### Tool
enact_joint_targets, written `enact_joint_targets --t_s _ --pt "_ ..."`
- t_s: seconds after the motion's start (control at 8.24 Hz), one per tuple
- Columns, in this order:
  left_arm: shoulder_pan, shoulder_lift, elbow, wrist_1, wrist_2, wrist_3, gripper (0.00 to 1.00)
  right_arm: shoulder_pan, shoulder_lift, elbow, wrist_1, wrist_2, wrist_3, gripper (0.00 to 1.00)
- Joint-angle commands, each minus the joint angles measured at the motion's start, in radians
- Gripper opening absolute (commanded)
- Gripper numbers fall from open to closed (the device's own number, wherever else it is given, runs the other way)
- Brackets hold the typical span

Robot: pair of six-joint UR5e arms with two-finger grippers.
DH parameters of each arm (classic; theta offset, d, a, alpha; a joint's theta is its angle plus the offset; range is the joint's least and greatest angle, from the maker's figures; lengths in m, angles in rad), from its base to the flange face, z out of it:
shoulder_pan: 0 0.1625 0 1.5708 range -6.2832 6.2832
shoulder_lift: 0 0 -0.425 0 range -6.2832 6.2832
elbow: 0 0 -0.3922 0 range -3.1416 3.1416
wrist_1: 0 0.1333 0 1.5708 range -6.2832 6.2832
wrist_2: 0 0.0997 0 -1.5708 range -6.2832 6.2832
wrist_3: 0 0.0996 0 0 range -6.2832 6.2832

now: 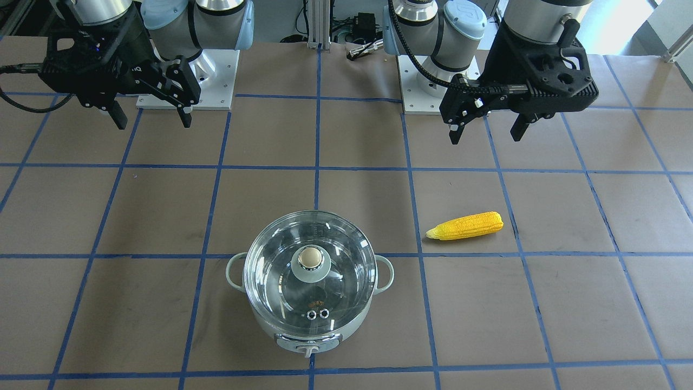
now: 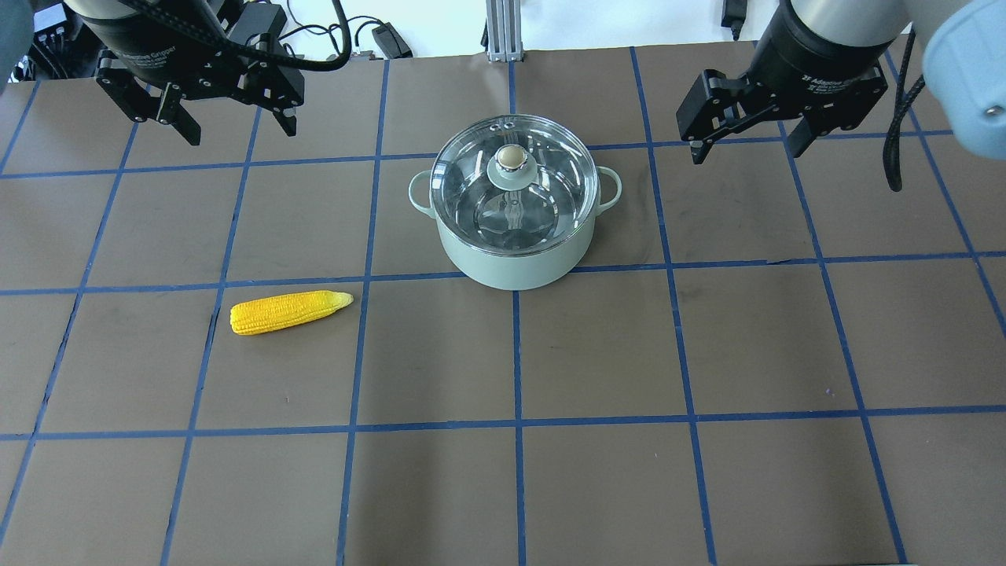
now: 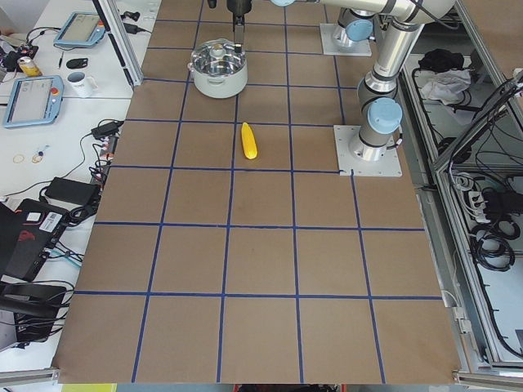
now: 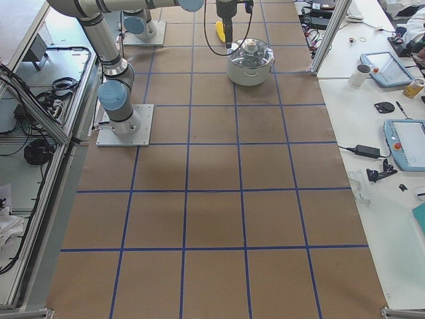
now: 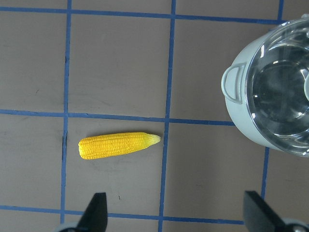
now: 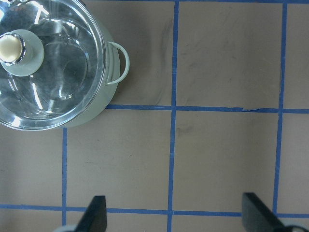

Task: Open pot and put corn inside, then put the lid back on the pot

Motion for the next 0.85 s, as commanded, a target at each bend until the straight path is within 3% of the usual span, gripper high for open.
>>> enact_joint_targets --t_s 0.0,0.73 --pt "-0.001 0.002 0.0 0.001 -0.001 0.0 1.0 0.0 -0.002 0.0 0.008 -0.006 0.0 1.0" --pt "0.002 -0.009 -0.034 0.004 -0.005 -0.002 1.0 -0.003 -0.008 -0.001 0.032 0.003 0.002 1.0"
